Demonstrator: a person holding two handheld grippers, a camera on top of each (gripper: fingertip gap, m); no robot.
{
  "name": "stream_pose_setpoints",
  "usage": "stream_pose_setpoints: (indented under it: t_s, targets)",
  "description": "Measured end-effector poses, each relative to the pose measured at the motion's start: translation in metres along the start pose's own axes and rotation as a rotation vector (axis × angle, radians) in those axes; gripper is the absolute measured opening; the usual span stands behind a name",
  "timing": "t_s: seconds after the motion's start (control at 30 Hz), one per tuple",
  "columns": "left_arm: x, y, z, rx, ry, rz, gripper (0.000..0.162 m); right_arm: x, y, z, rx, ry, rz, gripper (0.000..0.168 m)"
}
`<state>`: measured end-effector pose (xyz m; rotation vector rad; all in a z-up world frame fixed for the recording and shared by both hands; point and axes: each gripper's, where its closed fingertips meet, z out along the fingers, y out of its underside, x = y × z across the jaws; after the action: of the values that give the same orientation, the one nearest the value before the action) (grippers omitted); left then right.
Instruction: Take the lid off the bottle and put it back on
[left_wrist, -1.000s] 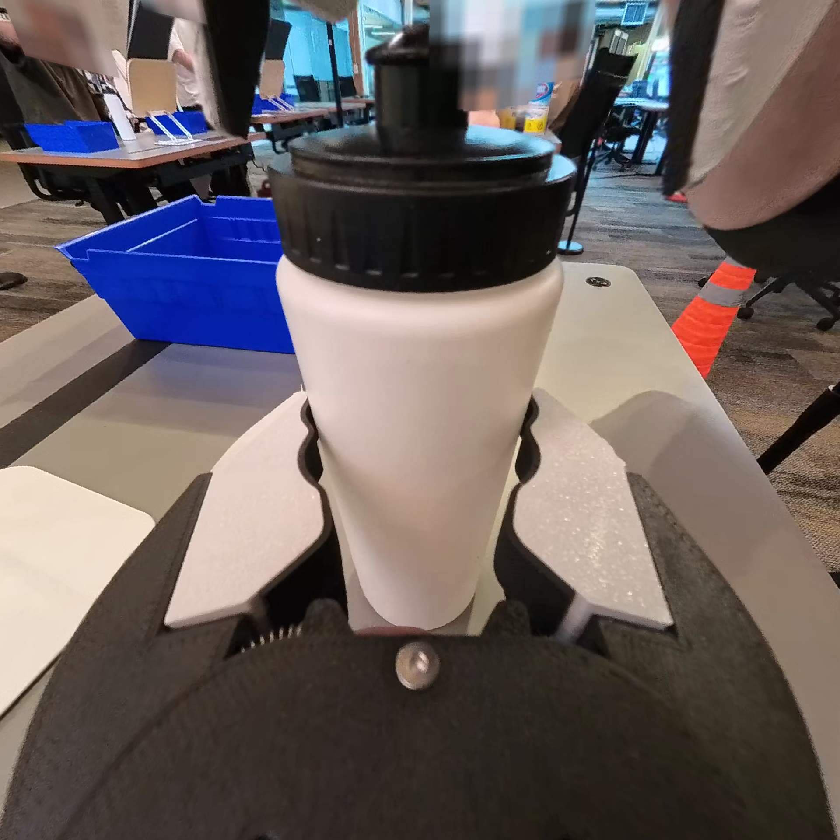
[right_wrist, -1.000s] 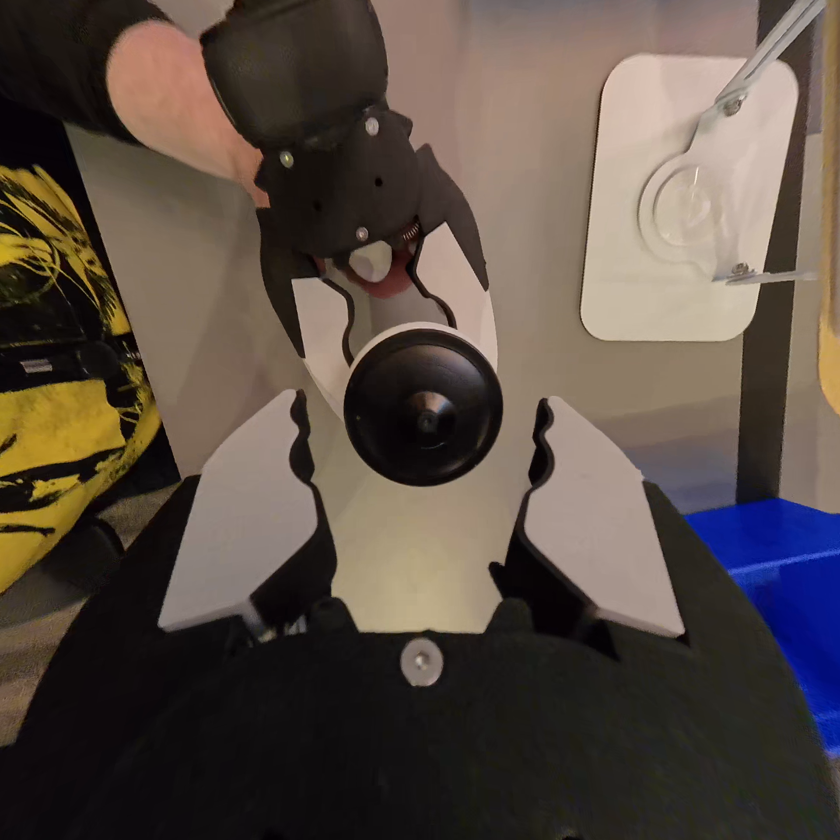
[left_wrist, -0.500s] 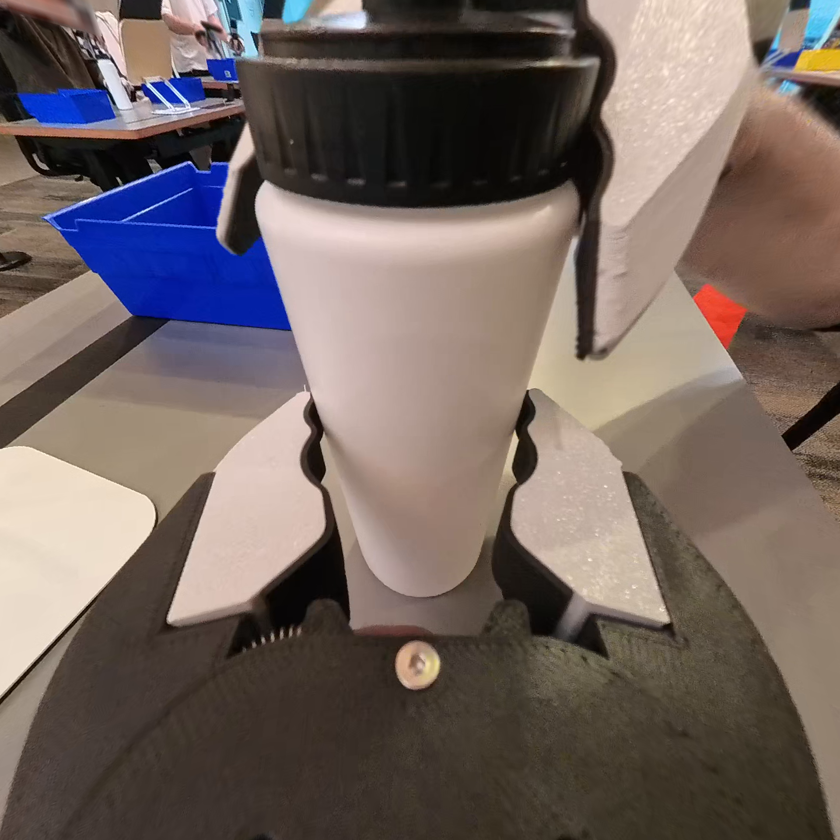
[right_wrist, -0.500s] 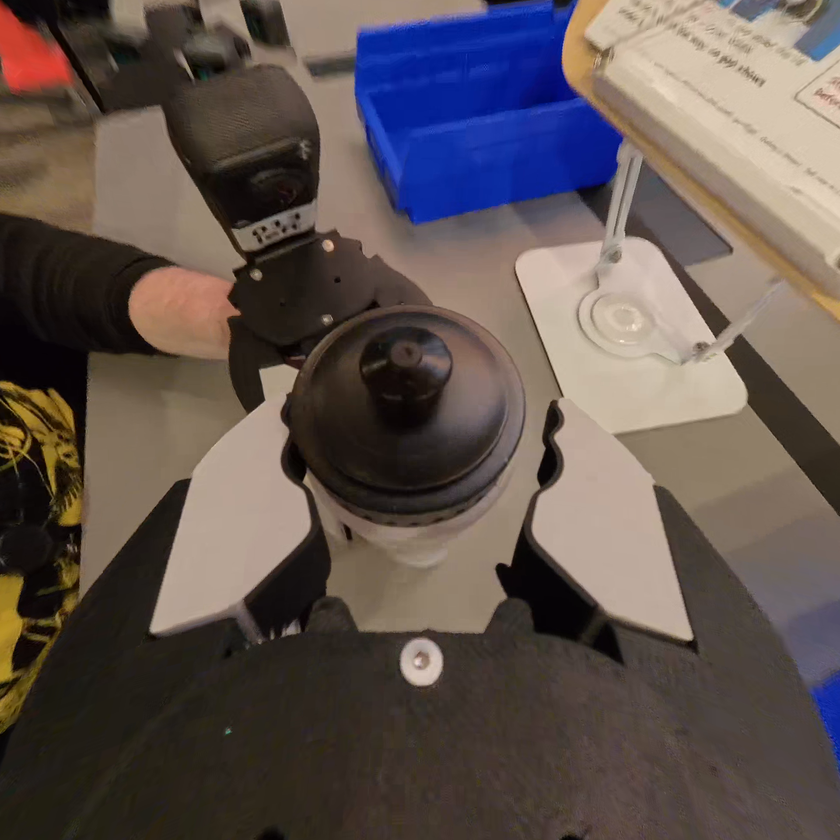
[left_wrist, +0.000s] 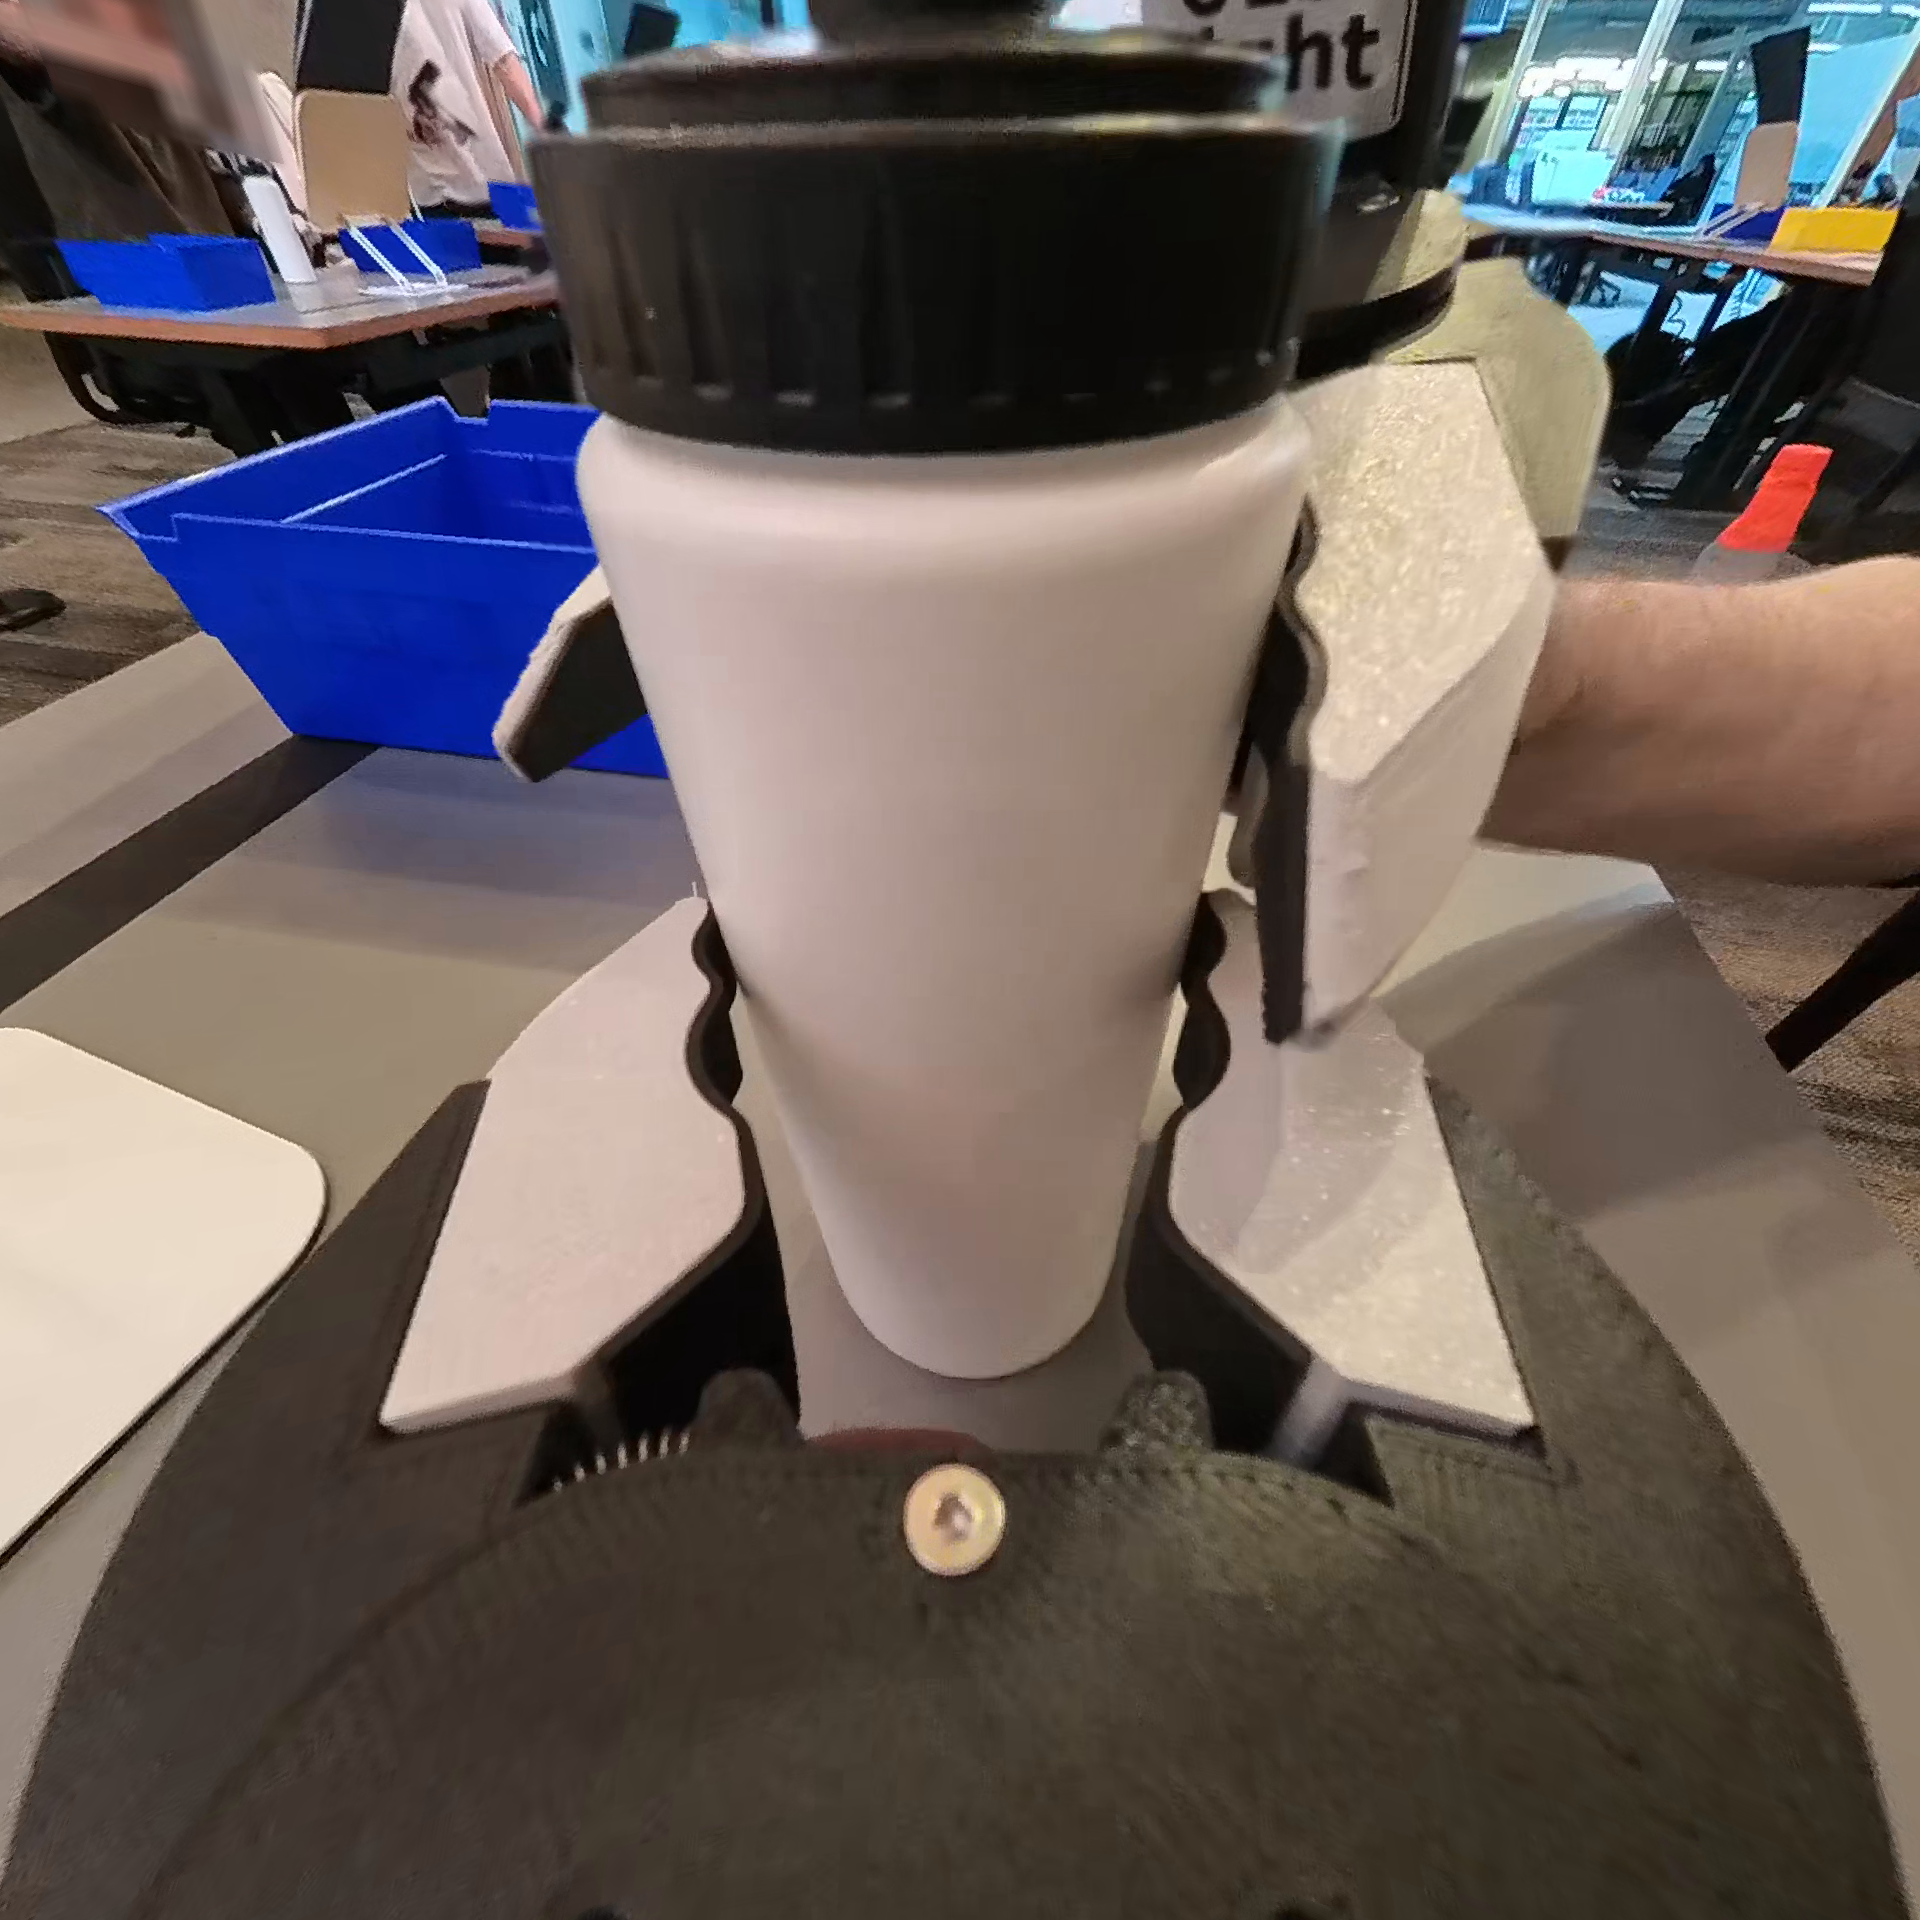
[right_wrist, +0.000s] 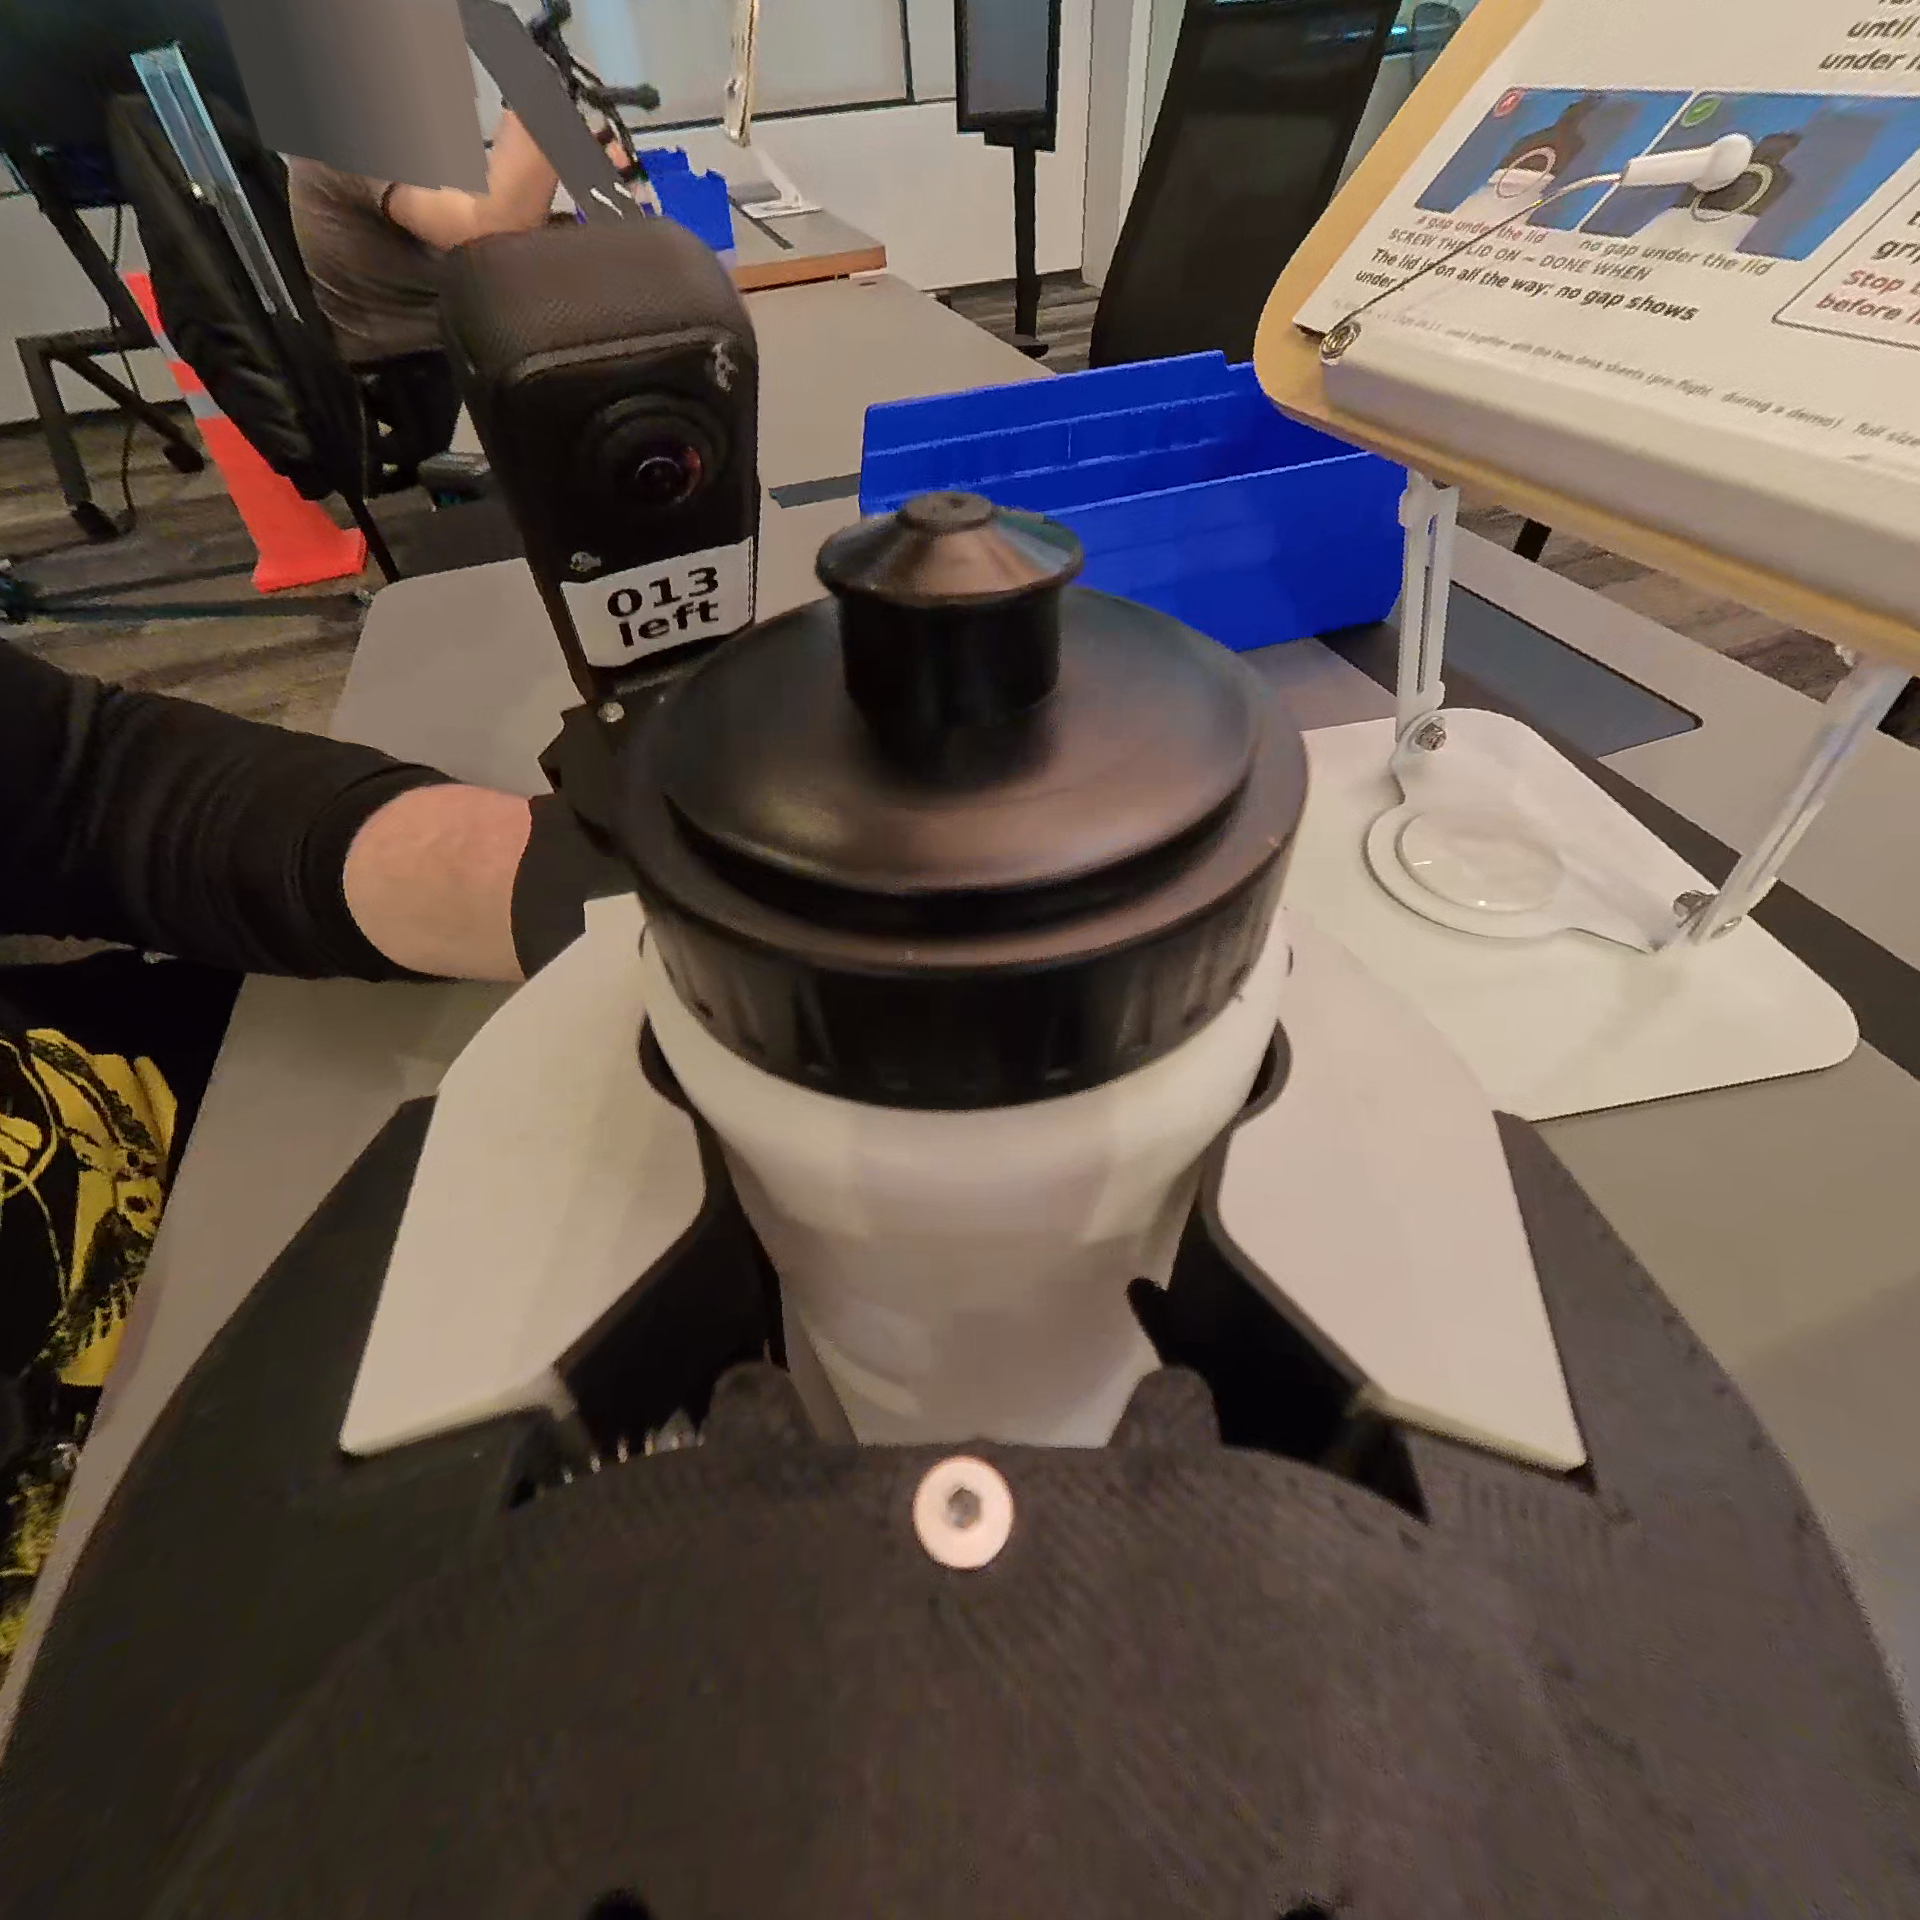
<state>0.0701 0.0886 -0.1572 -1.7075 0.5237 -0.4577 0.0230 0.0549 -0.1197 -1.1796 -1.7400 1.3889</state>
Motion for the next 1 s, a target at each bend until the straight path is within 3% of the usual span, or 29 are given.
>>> stream_pose_setpoints:
  t_s: [0.17, 0.27, 0.4, 0.57, 0.77, 1.0]
  targets:
    - [0.0, -0.01, -0.004, 0.064, -0.019, 0.022, 0.077, 0.004, -0.014, -0.012, 0.056, -0.001, 0.036, 0.102]
    - [-0.011, -0.01, -0.009, 0.084, -0.07, 0.012, 0.071, 0.024, -0.041, -0.042, 0.107, 0.068, 0.048, 0.103]
    - [-0.025, 0.0, -0.01, 0.071, -0.104, -0.026, 0.05, 0.076, -0.089, -0.105, 0.132, 0.229, 0.084, 0.102]
    - [-0.03, 0.011, -0.005, 0.033, -0.135, -0.017, 0.023, 0.161, -0.101, -0.165, -0.016, 0.447, 0.155, 0.103]
    - [-0.039, 0.02, -0.004, 0.013, -0.169, -0.028, 0.02, 0.242, -0.05, -0.182, -0.245, 0.573, 0.308, 0.103]
    - [-0.043, 0.019, -0.006, 0.031, -0.167, -0.053, 0.02, 0.29, 0.047, -0.172, -0.474, 0.584, 0.552, 0.103]
